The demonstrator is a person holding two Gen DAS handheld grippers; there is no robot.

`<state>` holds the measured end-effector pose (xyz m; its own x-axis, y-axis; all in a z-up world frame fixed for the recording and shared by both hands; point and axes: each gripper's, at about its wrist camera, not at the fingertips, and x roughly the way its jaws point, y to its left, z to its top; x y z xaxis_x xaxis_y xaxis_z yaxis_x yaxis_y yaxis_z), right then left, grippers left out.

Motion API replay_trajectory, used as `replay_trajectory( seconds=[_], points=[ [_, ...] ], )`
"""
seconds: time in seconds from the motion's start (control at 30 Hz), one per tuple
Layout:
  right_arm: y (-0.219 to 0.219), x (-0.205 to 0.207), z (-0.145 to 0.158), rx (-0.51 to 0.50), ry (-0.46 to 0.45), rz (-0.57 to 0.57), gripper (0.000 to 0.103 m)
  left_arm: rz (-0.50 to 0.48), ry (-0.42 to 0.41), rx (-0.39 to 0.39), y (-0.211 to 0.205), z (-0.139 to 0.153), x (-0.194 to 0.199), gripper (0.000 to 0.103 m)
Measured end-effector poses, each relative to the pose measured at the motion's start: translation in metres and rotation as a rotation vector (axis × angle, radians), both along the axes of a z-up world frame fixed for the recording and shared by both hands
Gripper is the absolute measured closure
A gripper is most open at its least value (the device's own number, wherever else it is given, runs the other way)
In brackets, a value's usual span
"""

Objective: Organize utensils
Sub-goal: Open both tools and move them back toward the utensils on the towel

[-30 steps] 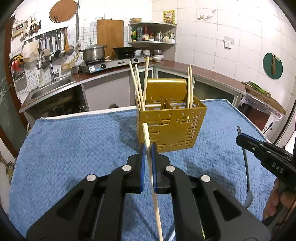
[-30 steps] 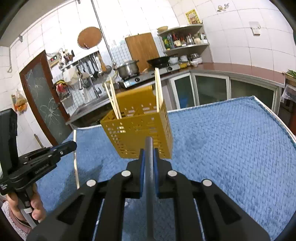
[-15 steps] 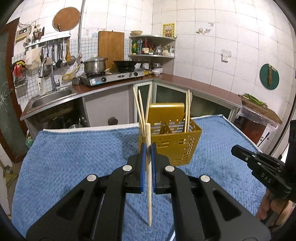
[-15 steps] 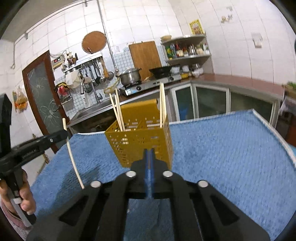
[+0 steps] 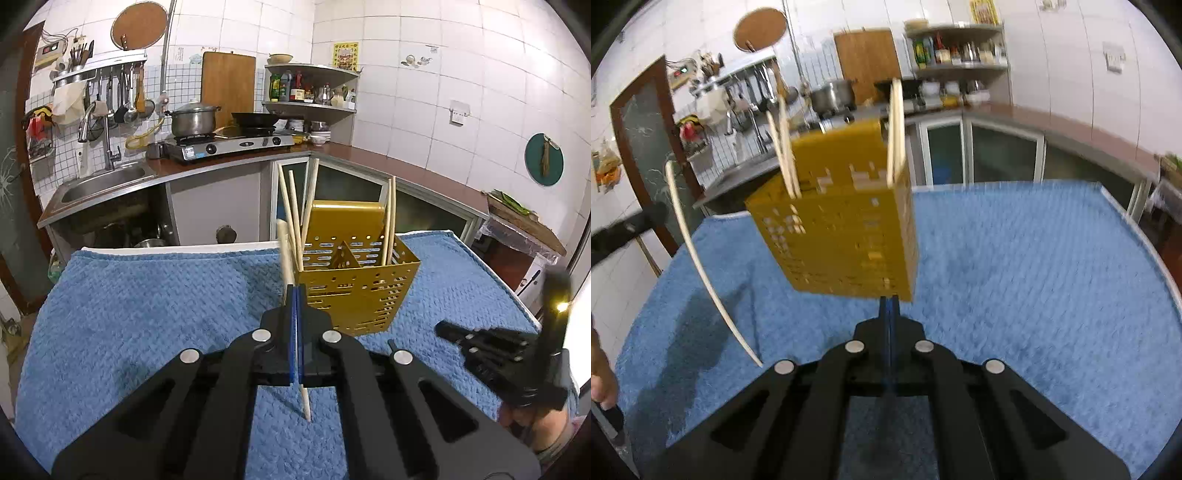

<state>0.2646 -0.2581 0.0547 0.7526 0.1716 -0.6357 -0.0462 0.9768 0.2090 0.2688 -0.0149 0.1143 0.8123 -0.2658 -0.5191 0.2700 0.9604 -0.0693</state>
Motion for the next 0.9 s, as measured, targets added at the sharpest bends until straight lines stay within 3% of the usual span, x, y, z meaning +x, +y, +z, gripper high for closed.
replay_trajectory(
  seconds=[0.3, 0.53, 0.6, 0.67, 0.77, 0.9],
  points=[
    [0.013, 0.039, -0.048, -0.044, 0.177, 0.009, 0.101, -0.004, 0.007, 0.01, 0.004, -0.001, 0.011, 0.103],
    [0.015, 0.049, -0.059, -0.089, 0.209, -0.004, 0.101, 0.063, 0.154, 0.034, 0.011, -0.035, 0.05, 0.103],
    [0.016, 0.05, -0.058, -0.092, 0.21, -0.001, 0.101, 0.075, 0.191, 0.025, 0.013, -0.048, 0.059, 0.098],
    [0.015, 0.051, -0.057, -0.09, 0.204, -0.002, 0.101, 0.086, 0.223, 0.018, 0.015, -0.057, 0.066, 0.082],
    [0.01, 0.056, -0.057, -0.082, 0.2, 0.0, 0.101, 0.124, 0.27, 0.005, 0.021, -0.072, 0.082, 0.07],
    [0.006, 0.056, -0.057, -0.069, 0.204, -0.002, 0.101, 0.143, 0.337, -0.016, 0.03, -0.086, 0.099, 0.065]
  ],
)
